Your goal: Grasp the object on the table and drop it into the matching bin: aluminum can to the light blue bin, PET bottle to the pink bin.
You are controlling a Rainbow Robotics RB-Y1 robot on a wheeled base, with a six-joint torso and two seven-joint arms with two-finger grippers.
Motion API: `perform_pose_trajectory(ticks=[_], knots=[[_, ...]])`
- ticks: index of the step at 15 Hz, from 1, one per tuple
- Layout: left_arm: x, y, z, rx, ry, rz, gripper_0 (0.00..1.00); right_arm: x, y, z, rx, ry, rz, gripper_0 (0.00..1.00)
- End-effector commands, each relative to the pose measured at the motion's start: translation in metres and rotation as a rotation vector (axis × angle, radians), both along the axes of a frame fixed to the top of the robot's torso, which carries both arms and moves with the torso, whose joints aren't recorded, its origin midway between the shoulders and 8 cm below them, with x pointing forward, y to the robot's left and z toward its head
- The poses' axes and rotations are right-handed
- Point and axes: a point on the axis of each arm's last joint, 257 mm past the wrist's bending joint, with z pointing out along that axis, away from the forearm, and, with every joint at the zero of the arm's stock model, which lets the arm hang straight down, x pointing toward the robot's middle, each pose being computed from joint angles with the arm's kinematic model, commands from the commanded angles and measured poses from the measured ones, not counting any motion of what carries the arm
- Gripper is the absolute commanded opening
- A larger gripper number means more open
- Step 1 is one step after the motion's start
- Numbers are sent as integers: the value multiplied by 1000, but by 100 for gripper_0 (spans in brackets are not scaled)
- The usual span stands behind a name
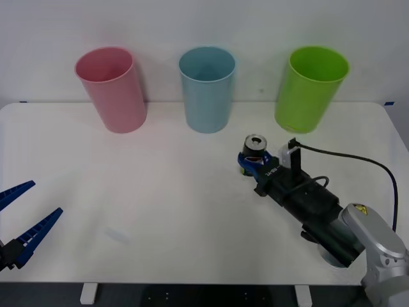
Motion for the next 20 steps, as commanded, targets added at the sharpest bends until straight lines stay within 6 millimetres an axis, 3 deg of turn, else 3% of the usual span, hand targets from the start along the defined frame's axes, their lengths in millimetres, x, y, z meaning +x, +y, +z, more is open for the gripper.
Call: perform_pose_trajectory(ticks=[1,6,13,20], knots=[[0,0,0,0,0,0,100,-7,3,38,40,-28,43,0],[0,0,0,0,0,0,100,-19,1,97,110,-59,106,0],[0,0,0,0,0,0,100,-24,-8,149,187,-60,129,0],[0,0,0,0,0,0,100,-5,-5,202,151,-122,173,0]])
